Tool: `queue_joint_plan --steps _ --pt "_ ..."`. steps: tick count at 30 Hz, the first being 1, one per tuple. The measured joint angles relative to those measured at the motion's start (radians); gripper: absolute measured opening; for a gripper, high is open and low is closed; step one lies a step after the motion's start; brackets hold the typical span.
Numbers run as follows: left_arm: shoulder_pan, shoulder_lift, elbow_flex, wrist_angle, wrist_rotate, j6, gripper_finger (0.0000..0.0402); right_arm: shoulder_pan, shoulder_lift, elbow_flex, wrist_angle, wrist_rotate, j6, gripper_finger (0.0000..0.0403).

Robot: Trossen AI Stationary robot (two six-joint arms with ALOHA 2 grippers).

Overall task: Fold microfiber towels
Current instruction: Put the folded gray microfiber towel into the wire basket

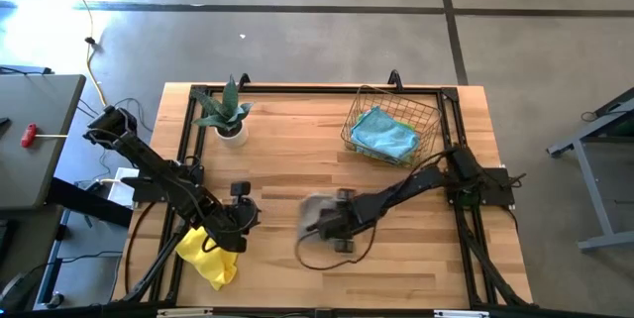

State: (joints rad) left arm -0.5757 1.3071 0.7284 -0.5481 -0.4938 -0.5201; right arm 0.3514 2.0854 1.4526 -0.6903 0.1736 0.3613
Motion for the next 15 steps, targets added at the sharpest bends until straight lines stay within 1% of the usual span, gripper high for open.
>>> queue_joint_plan --steps 5,8,10,11,13,15 --pt "0.015 0.000 0.000 0.051 -0.047 0.028 0.0131 0.049 -0.088 -0.006 -0.322 0.031 0.110 0.0177" --pt "0.035 0.001 0.000 0.124 -0.067 0.082 0.0131 0.077 -0.130 -0.029 -0.389 0.053 0.168 0.0177" --pt "0.051 0.001 0.000 0.181 -0.070 0.118 0.0131 0.097 -0.161 -0.032 -0.375 0.066 0.201 0.0177" --pt "0.059 0.001 0.000 0.207 -0.068 0.139 0.0131 0.107 -0.172 -0.032 -0.338 0.080 0.209 0.0177" --pt "0.073 0.001 0.000 0.245 -0.067 0.178 0.0131 0.129 -0.178 -0.031 -0.215 0.123 0.209 0.0177" --pt "0.082 0.001 0.000 0.271 -0.065 0.212 0.0131 0.152 -0.170 -0.031 -0.078 0.182 0.149 0.0177"
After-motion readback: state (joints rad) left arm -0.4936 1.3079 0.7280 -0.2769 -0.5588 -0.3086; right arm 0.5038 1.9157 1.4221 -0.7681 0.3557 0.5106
